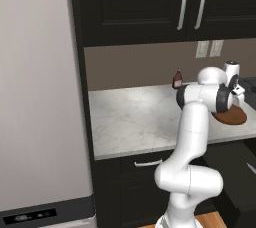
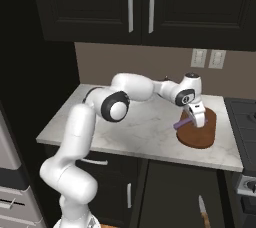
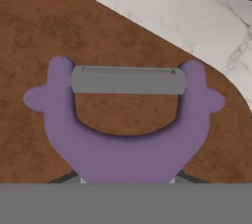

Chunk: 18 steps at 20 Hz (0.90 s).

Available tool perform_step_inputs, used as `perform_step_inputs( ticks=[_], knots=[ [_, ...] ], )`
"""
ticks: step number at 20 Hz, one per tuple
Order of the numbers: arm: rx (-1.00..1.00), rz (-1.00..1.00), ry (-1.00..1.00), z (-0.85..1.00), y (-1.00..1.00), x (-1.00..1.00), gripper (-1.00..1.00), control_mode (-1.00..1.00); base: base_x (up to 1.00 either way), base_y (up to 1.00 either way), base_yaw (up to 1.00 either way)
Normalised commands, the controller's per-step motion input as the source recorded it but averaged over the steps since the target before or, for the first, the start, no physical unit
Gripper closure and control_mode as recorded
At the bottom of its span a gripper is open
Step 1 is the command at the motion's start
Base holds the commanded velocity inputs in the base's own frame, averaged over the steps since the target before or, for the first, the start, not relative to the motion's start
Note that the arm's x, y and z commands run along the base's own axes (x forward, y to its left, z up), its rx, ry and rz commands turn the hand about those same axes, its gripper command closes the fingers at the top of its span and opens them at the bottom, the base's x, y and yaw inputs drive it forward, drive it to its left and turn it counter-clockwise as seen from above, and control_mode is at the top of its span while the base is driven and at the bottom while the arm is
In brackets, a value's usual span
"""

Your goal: Open the drawer on the right and place the cutting tools on the cutting board.

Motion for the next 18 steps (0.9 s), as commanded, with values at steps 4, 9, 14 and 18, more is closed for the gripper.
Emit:
perform_step_inputs(
  ticks=[4,9,14,18],
  knots=[
    [0.00,0.00,-0.04,-0.29,0.00,0.00,1.00,-1.00,0.00,0.00,0.00],
    [0.00,0.00,-0.06,-0.15,0.00,0.00,-1.00,-1.00,0.00,0.00,0.00],
    [0.01,0.00,0.00,-0.01,-0.11,0.10,-1.00,-1.00,0.00,0.00,0.00],
    [0.00,0.00,0.00,-0.01,-0.07,0.01,-1.00,-1.00,0.00,0.00,0.00]
  ],
)
